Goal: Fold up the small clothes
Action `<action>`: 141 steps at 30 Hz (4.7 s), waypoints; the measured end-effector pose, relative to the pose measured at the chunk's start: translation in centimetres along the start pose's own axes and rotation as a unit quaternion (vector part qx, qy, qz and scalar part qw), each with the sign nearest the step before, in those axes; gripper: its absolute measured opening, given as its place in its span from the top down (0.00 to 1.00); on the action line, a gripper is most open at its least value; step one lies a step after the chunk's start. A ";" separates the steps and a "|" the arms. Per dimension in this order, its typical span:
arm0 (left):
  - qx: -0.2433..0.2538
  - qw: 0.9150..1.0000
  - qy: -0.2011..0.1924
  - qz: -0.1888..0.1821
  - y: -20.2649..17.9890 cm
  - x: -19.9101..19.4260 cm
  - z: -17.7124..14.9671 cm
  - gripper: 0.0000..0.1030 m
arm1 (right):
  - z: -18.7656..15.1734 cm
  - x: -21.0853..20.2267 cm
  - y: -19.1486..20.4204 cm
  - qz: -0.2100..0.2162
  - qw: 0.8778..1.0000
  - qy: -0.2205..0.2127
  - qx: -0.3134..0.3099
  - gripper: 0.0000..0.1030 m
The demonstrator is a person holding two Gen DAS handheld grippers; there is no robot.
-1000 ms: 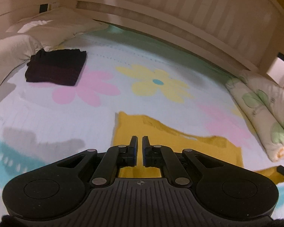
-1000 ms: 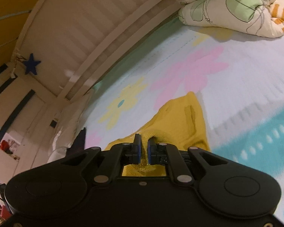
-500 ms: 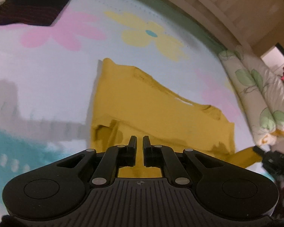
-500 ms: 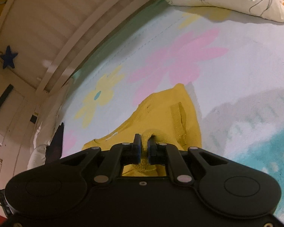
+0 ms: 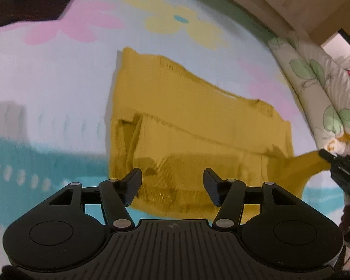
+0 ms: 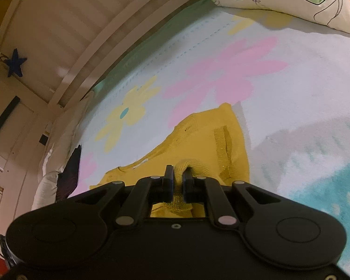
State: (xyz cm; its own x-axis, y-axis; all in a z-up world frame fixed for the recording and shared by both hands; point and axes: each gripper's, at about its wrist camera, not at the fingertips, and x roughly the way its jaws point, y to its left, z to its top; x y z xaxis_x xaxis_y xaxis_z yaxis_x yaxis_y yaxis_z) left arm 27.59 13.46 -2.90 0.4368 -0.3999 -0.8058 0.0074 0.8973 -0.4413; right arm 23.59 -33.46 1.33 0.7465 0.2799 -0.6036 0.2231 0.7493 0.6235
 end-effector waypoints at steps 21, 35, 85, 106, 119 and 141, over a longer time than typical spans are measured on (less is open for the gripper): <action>-0.019 0.999 0.030 0.022 0.9 3.6 0.4 0.45 | -0.2 0.4 -0.4 0.004 1.000 0.011 -0.011 0.83; -0.042 0.998 -0.016 -0.052 0.9 2.3 0.2 0.95 | -0.5 0.4 -0.7 0.006 1.000 0.018 -0.016 0.83; -0.014 0.999 -0.042 -0.030 1.5 3.0 4.4 0.45 | 2.0 3.7 -0.5 0.012 1.000 0.012 0.011 0.82; -0.117 0.976 -0.156 -0.101 3.0 1.1 8.6 0.97 | 4.1 4.7 -0.2 0.033 0.999 -0.008 0.022 0.82; -0.129 0.980 -0.151 -0.011 5.6 4.1 9.7 0.59 | 4.6 9.1 -3.0 -0.012 0.999 0.001 0.045 0.41; 0.179 0.980 -0.088 0.026 -4.3 7.2 2.3 0.59 | -3.8 9.9 4.4 -0.015 0.936 0.077 -0.342 0.49</action>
State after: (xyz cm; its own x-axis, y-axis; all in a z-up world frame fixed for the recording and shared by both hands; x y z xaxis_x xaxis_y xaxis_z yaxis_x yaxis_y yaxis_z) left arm 32.82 7.14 -5.89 0.5931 -0.3415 -0.7291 0.2816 0.9364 -0.2094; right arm 29.56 -25.14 -3.80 0.6347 0.2970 -0.7135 -0.2515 0.9523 0.1727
